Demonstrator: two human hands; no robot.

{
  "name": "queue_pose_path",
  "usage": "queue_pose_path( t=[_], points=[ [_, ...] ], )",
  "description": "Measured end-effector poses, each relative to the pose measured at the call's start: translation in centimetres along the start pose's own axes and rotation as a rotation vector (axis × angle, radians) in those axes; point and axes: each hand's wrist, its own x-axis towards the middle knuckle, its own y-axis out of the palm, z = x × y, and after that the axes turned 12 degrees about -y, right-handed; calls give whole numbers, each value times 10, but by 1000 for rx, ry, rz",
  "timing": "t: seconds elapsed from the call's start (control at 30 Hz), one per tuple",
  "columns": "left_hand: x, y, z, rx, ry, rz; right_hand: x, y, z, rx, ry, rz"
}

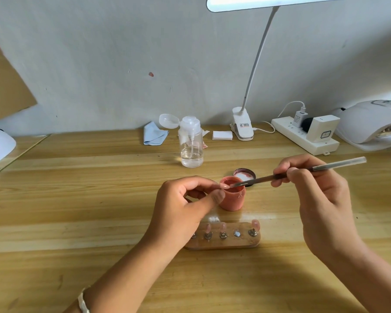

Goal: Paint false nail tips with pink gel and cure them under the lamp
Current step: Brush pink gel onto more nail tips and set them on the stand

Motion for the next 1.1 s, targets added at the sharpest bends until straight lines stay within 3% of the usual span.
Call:
queue_pose_path(
  t=[0.3,0.5,0.7,0.93,1.1],
  points=[
    [0,0,-1,-30,-22,2,-4,2,0,-9,-11,79],
    [-1,1,-1,-38,-10,3,0,-1,-2,-18,-30,-27],
    [-1,0,-1,-42,-21,12,-5,1,-1,-9,-48,100],
    [0,1,-2,-53,-22,7,-1,-1,-1,-22,-35,-24],
    [-1,1,-2,-50,-21,18,-4,1,0,-9,-64,81]
  ],
)
